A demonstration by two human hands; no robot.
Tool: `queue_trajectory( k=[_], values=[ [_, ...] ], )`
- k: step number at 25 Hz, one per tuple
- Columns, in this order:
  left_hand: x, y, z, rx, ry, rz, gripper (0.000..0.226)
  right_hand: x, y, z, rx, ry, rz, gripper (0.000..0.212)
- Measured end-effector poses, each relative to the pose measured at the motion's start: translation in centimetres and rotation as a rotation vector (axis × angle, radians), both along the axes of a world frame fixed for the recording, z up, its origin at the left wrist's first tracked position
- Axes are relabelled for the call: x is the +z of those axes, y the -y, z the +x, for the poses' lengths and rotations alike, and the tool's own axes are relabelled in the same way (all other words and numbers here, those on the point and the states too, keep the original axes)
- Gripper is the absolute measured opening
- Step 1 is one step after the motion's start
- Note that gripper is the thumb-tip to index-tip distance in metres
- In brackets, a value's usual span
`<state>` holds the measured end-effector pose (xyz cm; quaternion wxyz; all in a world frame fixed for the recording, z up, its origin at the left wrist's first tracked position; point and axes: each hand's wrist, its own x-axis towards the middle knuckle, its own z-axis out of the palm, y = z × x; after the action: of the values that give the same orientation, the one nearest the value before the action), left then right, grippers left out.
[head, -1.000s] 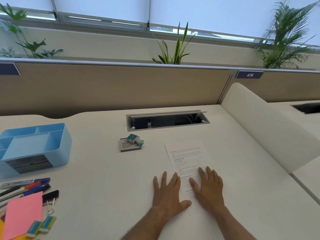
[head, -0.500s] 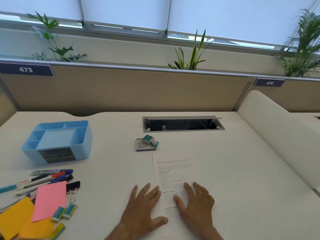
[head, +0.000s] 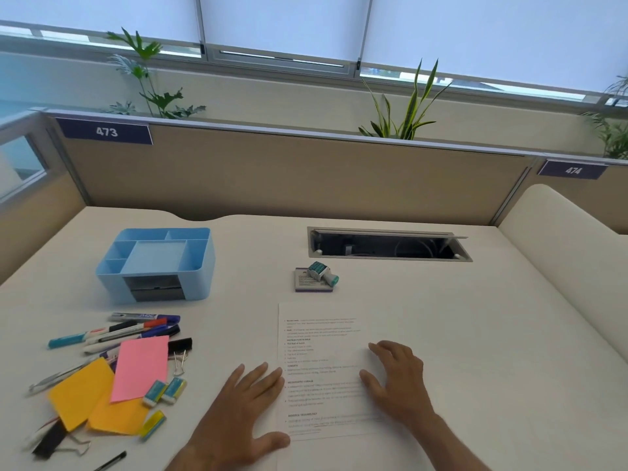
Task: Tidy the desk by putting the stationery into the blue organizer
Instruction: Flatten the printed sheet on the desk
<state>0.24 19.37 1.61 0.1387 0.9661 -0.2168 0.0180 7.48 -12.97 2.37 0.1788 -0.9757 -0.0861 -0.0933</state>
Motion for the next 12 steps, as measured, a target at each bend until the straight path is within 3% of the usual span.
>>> queue_trajectory(
  k=[12],
  values=[
    [-0.4,-2.1,-0.1,-0.076,0.054,-0.044,0.085,-0.4,0.2,-0.6,0.182,0.035,-0.111,0.058]
  ],
)
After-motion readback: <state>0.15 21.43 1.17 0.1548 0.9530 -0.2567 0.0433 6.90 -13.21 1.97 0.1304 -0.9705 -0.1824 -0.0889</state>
